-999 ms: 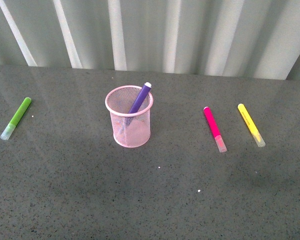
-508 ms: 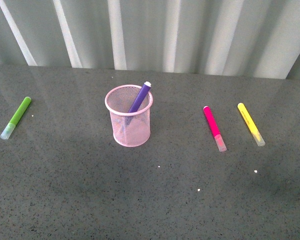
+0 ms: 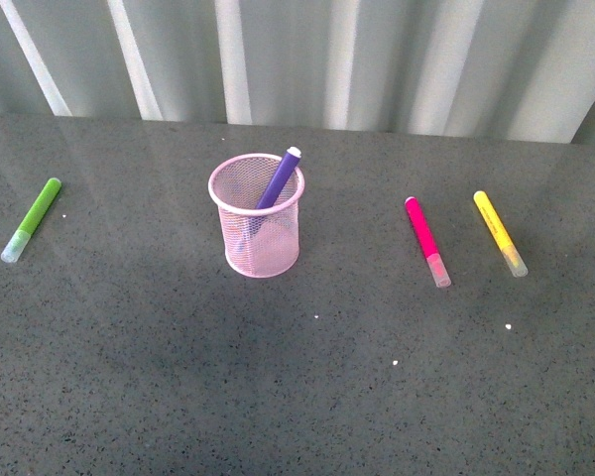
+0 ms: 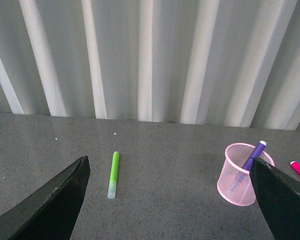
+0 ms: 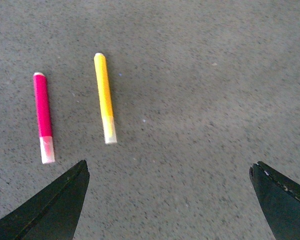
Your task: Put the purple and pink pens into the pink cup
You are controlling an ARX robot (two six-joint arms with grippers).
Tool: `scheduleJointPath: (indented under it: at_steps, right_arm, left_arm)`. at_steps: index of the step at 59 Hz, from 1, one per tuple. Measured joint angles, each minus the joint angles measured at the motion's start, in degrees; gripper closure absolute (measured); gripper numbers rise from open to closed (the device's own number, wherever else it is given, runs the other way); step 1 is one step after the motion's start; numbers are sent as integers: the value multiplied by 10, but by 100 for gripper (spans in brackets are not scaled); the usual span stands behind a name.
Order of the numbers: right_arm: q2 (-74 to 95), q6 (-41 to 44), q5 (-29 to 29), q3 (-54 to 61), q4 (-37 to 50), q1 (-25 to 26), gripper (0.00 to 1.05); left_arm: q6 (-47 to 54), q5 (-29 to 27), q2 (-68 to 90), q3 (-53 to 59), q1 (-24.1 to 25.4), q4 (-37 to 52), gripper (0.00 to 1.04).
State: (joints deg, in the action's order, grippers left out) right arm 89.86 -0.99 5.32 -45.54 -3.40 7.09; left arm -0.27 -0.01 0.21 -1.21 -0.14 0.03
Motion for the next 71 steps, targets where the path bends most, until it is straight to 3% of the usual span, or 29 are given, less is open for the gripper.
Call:
scheduleJointPath:
  at_steps: [7, 29, 71]
  right_arm:
    - [54, 1, 8, -50, -3, -18, 7]
    - [206, 36, -42, -144, 5, -66, 7]
    - [359, 35, -38, -350, -69, -152, 7]
  left_arm:
    - [0, 0, 0, 0, 0, 0, 7]
    - [0, 0, 0, 0, 0, 0, 7]
    - [0, 0, 0, 0, 0, 0, 7]
